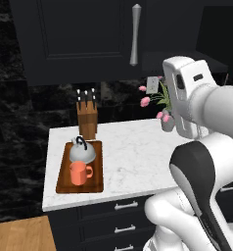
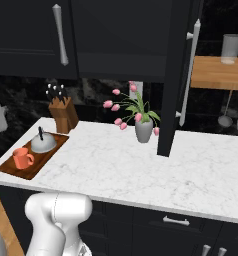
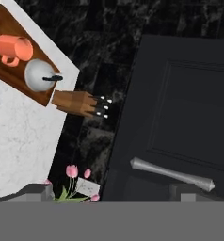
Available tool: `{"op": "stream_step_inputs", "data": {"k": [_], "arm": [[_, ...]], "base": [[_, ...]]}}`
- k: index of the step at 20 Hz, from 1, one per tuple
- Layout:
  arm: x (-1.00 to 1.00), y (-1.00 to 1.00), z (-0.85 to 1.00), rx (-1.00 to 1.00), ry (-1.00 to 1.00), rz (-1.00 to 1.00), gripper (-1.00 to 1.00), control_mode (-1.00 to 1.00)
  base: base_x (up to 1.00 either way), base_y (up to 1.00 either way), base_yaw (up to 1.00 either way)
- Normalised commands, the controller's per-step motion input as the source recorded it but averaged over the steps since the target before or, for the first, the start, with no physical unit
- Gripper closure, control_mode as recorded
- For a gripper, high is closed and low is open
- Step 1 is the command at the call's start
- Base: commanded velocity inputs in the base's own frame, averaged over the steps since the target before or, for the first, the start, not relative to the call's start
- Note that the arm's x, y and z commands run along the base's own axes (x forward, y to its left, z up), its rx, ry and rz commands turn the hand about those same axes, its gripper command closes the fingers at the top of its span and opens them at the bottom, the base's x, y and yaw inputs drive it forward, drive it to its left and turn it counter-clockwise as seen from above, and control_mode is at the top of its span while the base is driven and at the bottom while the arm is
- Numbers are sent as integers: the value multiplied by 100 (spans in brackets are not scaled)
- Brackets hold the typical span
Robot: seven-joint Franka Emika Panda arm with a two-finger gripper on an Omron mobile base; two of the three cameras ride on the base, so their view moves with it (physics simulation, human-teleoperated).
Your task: Pick the kettle from the counter and place it on the tray. Then pick the mug from the cabinet and place it on the tray. Then close the cabinet doors.
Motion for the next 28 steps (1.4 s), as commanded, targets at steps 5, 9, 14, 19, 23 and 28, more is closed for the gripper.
{"op": "stream_step_inputs", "data": {"k": [5, 9, 14, 19, 23, 28], "arm": [[-38, -24, 1, -3, 1, -2, -100, -100], [-42, -45, 2, -1, 0, -28, -100, -100], [-16, -65, 0, 0, 1, -34, -100, -100], [0, -84, -1, 0, 0, -32, -100, -100], [5, -83, -8, 0, 0, -17, -100, -100], [3, -93, -15, 0, 0, -3, -100, -100]], "base": [[0, 0, 0], [0, 0, 0], [0, 0, 0], [0, 0, 0], [0, 0, 0], [0, 0, 0]]}}
